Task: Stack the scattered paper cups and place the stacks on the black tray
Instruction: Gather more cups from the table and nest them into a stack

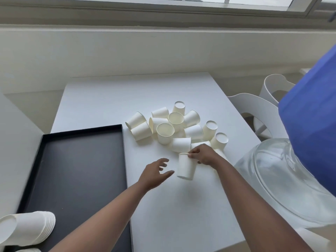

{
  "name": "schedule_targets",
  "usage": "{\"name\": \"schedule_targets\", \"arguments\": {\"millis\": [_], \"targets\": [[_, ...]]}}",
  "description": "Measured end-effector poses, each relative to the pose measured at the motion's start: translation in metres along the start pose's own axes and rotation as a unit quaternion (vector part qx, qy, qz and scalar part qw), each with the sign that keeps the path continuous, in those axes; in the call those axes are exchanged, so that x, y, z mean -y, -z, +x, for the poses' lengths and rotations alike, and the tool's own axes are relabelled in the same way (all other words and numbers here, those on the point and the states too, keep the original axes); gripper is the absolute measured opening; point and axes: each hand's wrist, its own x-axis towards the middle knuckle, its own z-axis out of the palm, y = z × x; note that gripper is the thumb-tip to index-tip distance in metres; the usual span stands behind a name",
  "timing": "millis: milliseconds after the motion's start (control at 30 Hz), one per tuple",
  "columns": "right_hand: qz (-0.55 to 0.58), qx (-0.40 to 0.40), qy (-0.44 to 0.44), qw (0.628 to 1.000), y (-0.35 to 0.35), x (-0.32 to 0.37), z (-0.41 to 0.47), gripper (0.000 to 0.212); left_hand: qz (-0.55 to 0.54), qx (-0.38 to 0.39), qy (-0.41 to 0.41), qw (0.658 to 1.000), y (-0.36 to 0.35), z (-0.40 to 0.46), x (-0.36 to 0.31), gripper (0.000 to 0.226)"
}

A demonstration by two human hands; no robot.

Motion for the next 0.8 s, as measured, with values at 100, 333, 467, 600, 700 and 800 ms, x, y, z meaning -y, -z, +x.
{"name": "schedule_targets", "arguments": {"millis": [100,333,467,600,700,800], "targets": [[0.129,0.072,-0.002,0.989,-0.012,0.009,-0.008,0.021,-0.166,0.065,0.081,0.981,-0.005,0.001,-0.011,0.080],[0.220,0.139,0.004,0.966,-0.028,0.014,-0.015,0.022,-0.217,0.033,0.106,0.970,-0.001,0.003,-0.011,0.093],[0.227,0.102,0.003,0.969,-0.027,0.011,-0.016,0.012,-0.206,0.023,0.098,0.973,-0.003,0.001,-0.011,0.084],[0.107,-0.229,-0.058,0.966,-0.012,-0.011,-0.003,0.021,-0.189,-0.012,0.110,0.976,0.000,0.001,-0.004,0.072],[0.031,-0.307,-0.130,0.942,0.001,-0.029,0.003,0.034,-0.197,-0.024,0.112,0.974,0.004,0.000,0.002,0.072],[0.028,-0.261,-0.174,0.949,0.003,-0.037,0.008,0.043,-0.200,-0.032,0.109,0.973,0.007,0.000,0.004,0.073]]}}
